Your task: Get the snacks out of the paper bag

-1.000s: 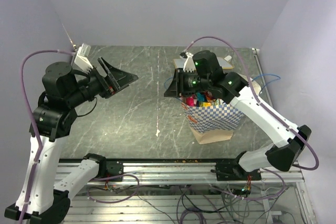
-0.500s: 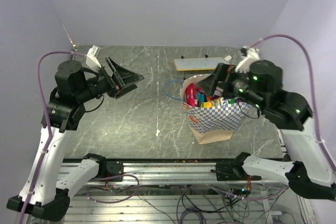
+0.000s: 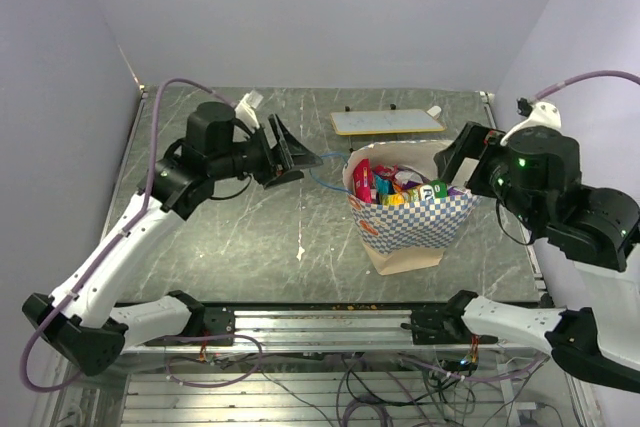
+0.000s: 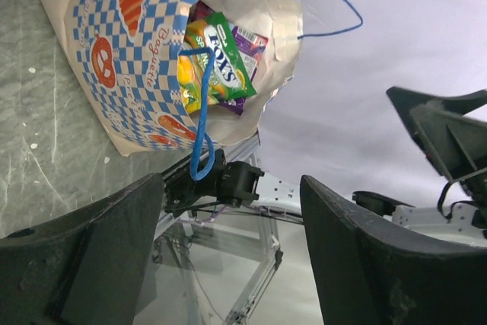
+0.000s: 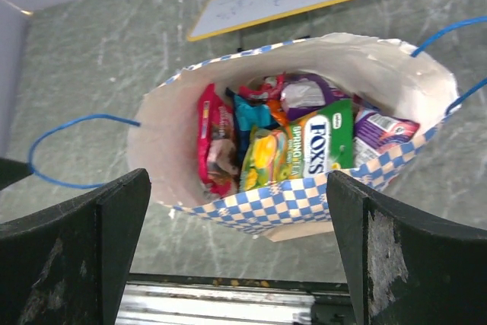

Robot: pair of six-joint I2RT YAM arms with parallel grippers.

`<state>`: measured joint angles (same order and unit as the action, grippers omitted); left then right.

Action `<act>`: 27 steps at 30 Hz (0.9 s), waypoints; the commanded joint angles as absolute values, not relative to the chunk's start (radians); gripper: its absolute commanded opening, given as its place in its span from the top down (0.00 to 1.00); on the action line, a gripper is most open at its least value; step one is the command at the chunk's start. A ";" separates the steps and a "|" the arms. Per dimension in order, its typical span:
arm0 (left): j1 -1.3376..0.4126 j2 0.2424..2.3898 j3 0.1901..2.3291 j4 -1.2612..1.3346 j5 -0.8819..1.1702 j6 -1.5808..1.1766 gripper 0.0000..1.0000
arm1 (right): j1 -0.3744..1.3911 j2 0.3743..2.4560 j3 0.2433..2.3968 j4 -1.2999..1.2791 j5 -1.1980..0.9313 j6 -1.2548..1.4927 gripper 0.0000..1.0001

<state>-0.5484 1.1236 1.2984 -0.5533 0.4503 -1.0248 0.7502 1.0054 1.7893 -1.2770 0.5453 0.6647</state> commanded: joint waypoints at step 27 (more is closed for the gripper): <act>-0.628 1.370 1.420 -0.530 0.361 -1.002 0.93 | 0.253 1.292 1.797 -1.195 0.613 0.278 0.00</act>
<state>-0.6769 1.3666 1.3628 -0.4770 0.3733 -1.0321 0.2771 1.3155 1.7889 -1.1969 0.4808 0.3180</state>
